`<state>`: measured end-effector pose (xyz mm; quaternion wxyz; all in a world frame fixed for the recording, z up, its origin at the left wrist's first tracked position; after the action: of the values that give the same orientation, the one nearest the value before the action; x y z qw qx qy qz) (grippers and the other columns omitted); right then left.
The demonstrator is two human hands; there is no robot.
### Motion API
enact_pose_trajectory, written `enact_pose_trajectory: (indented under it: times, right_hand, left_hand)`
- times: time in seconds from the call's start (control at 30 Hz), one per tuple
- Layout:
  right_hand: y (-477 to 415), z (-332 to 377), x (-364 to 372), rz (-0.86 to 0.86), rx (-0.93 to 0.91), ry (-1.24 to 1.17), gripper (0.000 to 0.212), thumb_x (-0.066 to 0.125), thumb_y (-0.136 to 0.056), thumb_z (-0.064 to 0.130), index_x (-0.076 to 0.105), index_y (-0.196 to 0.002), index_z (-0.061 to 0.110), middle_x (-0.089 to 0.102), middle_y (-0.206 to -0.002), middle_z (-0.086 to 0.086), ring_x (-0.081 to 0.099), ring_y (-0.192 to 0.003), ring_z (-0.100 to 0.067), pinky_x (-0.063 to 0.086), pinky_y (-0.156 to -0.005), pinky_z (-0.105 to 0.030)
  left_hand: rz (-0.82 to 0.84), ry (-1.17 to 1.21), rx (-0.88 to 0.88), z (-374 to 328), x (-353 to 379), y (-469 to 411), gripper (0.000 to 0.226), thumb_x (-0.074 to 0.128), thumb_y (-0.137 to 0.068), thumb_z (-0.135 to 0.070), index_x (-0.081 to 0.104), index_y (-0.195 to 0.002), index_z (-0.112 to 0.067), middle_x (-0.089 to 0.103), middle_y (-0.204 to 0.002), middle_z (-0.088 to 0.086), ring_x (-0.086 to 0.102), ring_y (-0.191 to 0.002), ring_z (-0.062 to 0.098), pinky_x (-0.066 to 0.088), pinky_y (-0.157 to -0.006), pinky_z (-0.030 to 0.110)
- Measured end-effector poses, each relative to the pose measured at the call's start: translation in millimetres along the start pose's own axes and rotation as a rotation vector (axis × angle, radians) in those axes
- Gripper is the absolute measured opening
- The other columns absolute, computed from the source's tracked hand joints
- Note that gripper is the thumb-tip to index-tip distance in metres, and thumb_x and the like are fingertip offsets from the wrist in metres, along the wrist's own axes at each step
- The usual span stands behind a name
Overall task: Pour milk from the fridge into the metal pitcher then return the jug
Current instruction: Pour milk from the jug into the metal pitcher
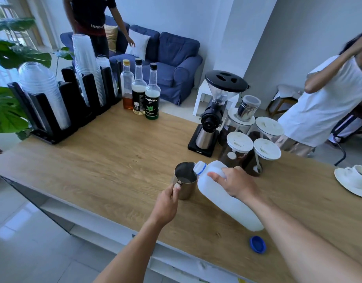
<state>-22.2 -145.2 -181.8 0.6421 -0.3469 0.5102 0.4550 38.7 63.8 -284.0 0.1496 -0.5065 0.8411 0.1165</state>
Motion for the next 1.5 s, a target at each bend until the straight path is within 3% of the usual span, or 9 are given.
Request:
enact_pose_trajectory:
  times: [0.13,0.27,0.53,0.7,0.83,0.97,1.17,1.3,1.5]
  right_hand:
    - [-3,0,5,0.016,-0.01,0.089,0.06,0.036,-0.087,0.072,0.034,-0.055,0.021,0.041,-0.055,0.004,0.036,-0.051,-0.013,0.019,-0.044,-0.029]
    - [-7,3,6,0.027,-0.044,0.135,0.061,0.034,-0.086,0.073,0.036,-0.056,0.021,0.041,-0.055,0.005,0.039,-0.052,-0.016,0.018,-0.043,-0.028]
    - [-13,10,5,0.09,-0.012,0.188,0.066,0.029,-0.087,0.073,0.051,-0.072,0.013,0.045,-0.067,0.002,0.051,-0.065,-0.022,0.026,-0.045,-0.031]
    - [-12,11,5,0.121,0.02,0.18,0.065,0.03,-0.087,0.073,0.045,-0.066,0.014,0.046,-0.068,0.002,0.047,-0.062,-0.02,0.026,-0.046,-0.031]
    - [-14,13,4,0.125,0.009,0.189,0.062,0.033,-0.088,0.072,0.038,-0.06,0.017,0.044,-0.063,0.004,0.042,-0.055,-0.016,0.025,-0.044,-0.031]
    - [-18,15,3,0.131,0.011,0.211,0.068,0.034,-0.086,0.074,0.05,-0.067,0.011,0.047,-0.066,0.001,0.045,-0.056,-0.016,0.036,-0.049,-0.034]
    - [-20,16,2,0.147,-0.002,0.255,0.064,0.033,-0.086,0.074,0.043,-0.062,0.015,0.047,-0.068,0.001,0.046,-0.056,-0.015,0.032,-0.045,-0.032]
    - [-22,19,0,0.171,-0.009,0.28,0.065,0.033,-0.088,0.072,0.044,-0.062,0.013,0.046,-0.07,0.0,0.045,-0.057,-0.017,0.03,-0.046,-0.032]
    - [-23,21,-1,0.174,-0.02,0.294,0.065,0.034,-0.088,0.071,0.041,-0.059,0.013,0.045,-0.068,0.0,0.041,-0.053,-0.015,0.027,-0.045,-0.032]
  left_hand:
    - [0.009,-0.003,-0.001,-3,0,-1,0.04,0.036,-0.107,-0.034,0.058,-0.098,-0.003,0.049,-0.074,-0.002,0.045,-0.069,0.01,0.043,-0.071,0.037]
    - [0.017,0.009,-0.01,-2,-1,-2,0.042,0.036,-0.108,-0.034,0.06,-0.109,0.0,0.062,-0.085,0.017,0.052,-0.079,0.017,0.048,-0.083,0.047]
    - [0.001,0.013,-0.005,-2,0,-2,0.038,0.036,-0.107,-0.034,0.06,-0.1,-0.005,0.065,-0.084,0.012,0.057,-0.077,0.022,0.049,-0.08,0.049]
    - [0.003,0.004,-0.004,-3,-1,-2,0.045,0.035,-0.107,-0.037,0.06,-0.107,0.0,0.066,-0.094,0.026,0.053,-0.076,0.021,0.048,-0.079,0.05]
    - [0.001,0.002,-0.01,-3,-1,-2,0.043,0.036,-0.107,-0.037,0.061,-0.108,-0.002,0.066,-0.088,0.024,0.053,-0.074,0.02,0.048,-0.077,0.049]
    - [-0.003,0.006,-0.018,-2,-1,-2,0.04,0.037,-0.107,-0.036,0.061,-0.105,-0.004,0.055,-0.072,0.007,0.047,-0.067,0.013,0.046,-0.07,0.046]
    - [0.012,0.011,-0.017,-1,0,-2,0.039,0.036,-0.107,-0.035,0.062,-0.11,-0.006,0.069,-0.092,0.019,0.062,-0.082,0.032,0.05,-0.078,0.046]
    - [0.017,0.007,-0.024,-1,0,-2,0.04,0.036,-0.107,-0.035,0.061,-0.111,-0.005,0.058,-0.075,0.006,0.05,-0.067,0.014,0.048,-0.072,0.044]
    - [0.034,0.029,-0.008,-1,2,-2,0.027,0.036,-0.107,-0.035,0.058,-0.105,-0.02,0.066,-0.088,0.01,0.054,-0.079,0.015,0.046,-0.072,0.038]
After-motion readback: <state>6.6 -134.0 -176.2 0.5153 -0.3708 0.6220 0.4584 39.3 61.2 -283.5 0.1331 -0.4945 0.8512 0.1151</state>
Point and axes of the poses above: each hand's wrist, its own y-axis away from the middle knuckle, its own x-axis out of the palm, z = x × y, the point moved 5 cm from there along -y, towards the middle knuckle
